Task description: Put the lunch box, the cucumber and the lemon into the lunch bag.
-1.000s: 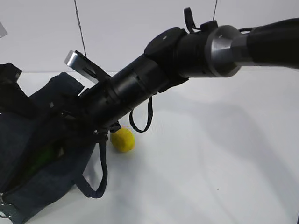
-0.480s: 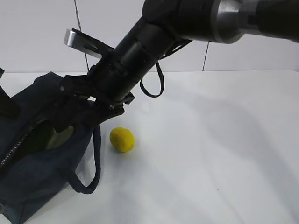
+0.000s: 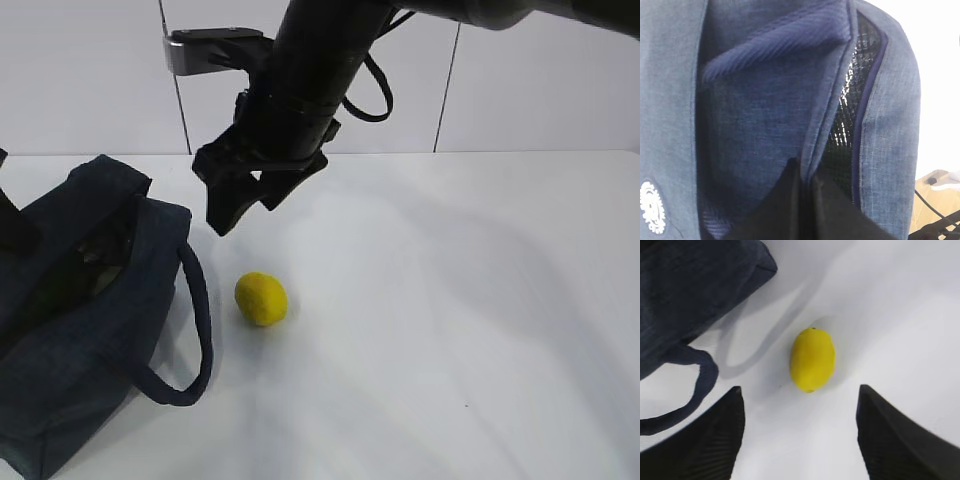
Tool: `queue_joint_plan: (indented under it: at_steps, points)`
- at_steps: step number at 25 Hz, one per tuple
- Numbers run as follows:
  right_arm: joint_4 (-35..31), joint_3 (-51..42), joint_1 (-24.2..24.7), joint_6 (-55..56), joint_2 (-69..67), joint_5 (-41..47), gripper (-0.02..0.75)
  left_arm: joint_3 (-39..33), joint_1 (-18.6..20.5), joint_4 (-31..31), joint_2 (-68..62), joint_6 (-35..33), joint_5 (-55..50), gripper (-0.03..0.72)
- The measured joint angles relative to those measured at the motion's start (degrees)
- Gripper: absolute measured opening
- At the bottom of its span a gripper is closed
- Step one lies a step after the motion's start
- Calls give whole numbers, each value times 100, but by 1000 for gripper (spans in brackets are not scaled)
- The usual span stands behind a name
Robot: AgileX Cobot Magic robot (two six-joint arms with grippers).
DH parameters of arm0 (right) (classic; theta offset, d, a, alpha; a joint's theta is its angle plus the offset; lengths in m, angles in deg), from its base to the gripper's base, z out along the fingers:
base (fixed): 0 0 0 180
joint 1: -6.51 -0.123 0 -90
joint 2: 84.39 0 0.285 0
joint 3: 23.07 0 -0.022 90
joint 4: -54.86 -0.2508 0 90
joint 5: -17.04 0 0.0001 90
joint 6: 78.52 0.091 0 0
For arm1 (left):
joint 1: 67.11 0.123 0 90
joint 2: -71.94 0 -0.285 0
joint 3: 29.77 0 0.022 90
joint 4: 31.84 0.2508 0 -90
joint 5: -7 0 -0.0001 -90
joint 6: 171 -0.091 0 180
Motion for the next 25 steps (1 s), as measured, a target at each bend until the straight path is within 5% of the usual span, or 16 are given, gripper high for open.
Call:
queue_joint_plan:
  at_steps: [7,25]
  points:
    - [682,13,3,62,-54,-322,529,0,0,0,0,0,0,-7]
    - [815,22,3,134,-1006,-511,529,0,0,0,0,0,0,-7]
